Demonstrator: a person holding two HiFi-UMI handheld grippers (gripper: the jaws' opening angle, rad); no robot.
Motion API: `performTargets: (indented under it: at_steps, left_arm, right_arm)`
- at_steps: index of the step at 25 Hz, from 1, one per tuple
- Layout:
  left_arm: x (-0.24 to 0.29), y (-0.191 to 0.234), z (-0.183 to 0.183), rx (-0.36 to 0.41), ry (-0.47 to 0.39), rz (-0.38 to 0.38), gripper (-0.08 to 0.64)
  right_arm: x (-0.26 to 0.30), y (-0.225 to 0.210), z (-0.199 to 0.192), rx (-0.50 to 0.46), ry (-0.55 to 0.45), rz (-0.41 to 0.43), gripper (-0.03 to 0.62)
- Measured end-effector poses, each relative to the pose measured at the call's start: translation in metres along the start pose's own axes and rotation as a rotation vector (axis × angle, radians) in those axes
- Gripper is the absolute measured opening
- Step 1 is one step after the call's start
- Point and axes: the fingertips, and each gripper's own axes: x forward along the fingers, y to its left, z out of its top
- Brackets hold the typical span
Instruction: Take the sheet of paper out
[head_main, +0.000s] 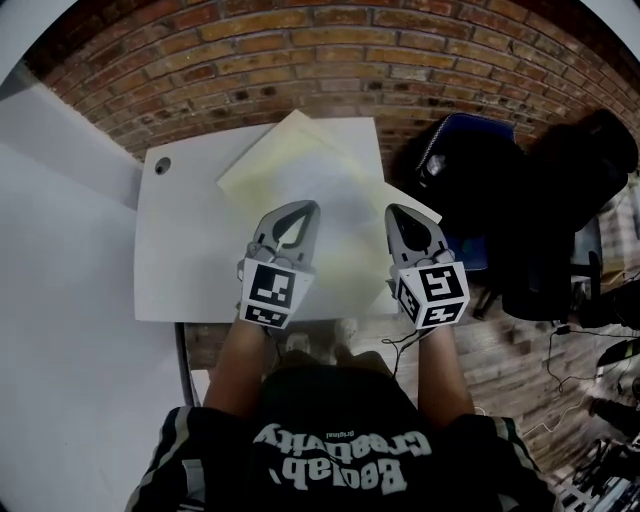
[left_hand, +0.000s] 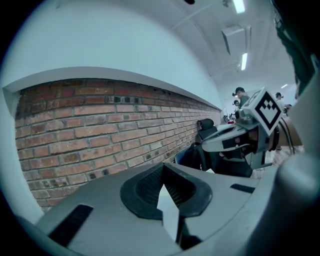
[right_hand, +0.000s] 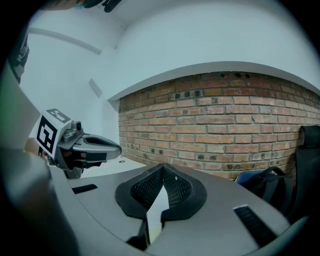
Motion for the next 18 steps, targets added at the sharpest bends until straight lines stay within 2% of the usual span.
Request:
performTargets:
  at_steps: [4,8,9,10,12,15,18]
  left_arm:
    - [0.012,-0.010,-0.006,0.002,0.027,0.015,0.000]
    - [0.028,-0.026,-0.023,0.059,0.102,-0.004,0.000]
    - [0.033,-0.033,-0.029,0.078,0.129,-0.030,0.039]
    - [0.038,-0.042,-0.036,0.098,0.161,-0.066,0.125]
    - [0.047,-0.058,-0.056,0.143,0.239,-0.144,0.202]
    - [0.061,-0.072,-0.087,0.197,0.338,-0.211,0.245]
    - [0.071,-0.077,-0.111,0.202,0.400,-0.249,0.255]
  right_arm:
    - [0.006,-0.011,-0.008,0.009,0.000,0.047,-0.008]
    - [0.009,-0.021,-0.020,0.034,0.003,0.075,-0.008]
    - [0.009,-0.023,-0.022,0.039,0.004,0.081,-0.008]
    - [0.008,-0.024,-0.024,0.043,0.004,0.086,-0.008]
    - [0.008,-0.027,-0.026,0.050,0.003,0.093,-0.008]
    - [0.010,-0.037,-0.031,0.064,0.007,0.088,-0.008]
    - [0.011,-0.047,-0.037,0.075,0.019,0.079,-0.008]
